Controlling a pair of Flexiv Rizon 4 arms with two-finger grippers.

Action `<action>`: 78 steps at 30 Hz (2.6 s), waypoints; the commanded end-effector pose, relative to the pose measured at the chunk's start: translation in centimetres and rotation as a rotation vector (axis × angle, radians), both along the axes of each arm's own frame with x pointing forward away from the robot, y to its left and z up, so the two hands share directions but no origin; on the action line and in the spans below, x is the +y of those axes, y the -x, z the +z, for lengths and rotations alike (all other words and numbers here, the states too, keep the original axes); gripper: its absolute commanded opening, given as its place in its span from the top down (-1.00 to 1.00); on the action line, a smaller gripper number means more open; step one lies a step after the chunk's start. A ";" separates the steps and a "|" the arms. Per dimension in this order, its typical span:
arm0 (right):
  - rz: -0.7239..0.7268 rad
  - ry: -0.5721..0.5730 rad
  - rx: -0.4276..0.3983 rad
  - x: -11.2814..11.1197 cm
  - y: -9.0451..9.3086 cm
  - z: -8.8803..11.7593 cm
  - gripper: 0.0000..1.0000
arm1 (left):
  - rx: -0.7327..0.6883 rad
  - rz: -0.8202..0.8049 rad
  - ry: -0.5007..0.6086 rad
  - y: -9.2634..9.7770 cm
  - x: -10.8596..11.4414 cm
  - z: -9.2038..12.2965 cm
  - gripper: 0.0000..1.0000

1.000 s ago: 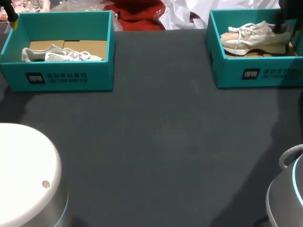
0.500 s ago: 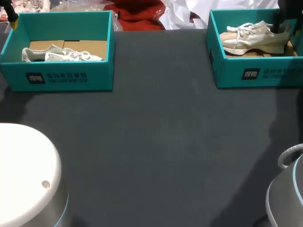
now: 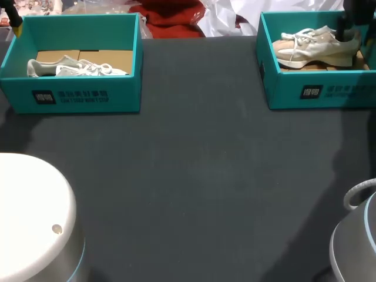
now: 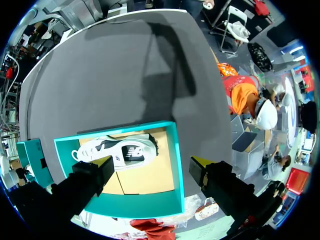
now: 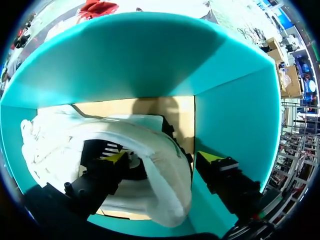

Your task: Take the shoe out of the shoebox, open the shoe tongue, remove and reinsert the insole, then place the shoe into the shoebox

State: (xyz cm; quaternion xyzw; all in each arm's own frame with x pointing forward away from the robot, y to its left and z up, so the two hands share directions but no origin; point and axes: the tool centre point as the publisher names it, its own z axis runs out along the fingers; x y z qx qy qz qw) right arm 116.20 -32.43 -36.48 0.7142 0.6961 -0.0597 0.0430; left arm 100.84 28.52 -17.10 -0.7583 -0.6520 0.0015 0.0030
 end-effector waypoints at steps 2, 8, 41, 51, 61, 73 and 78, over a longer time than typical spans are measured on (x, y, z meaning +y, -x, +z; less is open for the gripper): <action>-0.003 -0.009 0.022 -0.2 -0.9 -0.7 -0.33 | 0.000 -0.002 -0.002 0.0 0.1 0.0 -1.00; -0.010 -0.008 0.019 -0.2 -0.5 -0.5 0.80 | 0.000 -0.002 -0.002 0.0 0.1 0.0 -1.00; -0.097 0.190 -0.071 -1.2 1.6 11.2 1.00 | 0.000 -0.002 -0.002 0.0 0.1 0.0 -1.00; -0.100 0.262 -0.089 -1.4 1.8 14.4 1.00 | 0.000 -0.002 -0.002 0.0 0.1 0.0 -1.00; -0.086 0.287 -0.116 -1.8 2.1 16.4 1.00 | 0.000 -0.002 -0.002 0.0 0.1 0.0 -1.00; -0.102 0.285 -0.157 -2.0 2.7 18.2 1.00 | 0.000 -0.002 -0.002 0.0 0.1 0.0 -1.00; -0.102 0.285 -0.157 -2.0 2.7 18.2 1.00 | 0.000 -0.002 -0.002 0.0 0.1 0.0 -1.00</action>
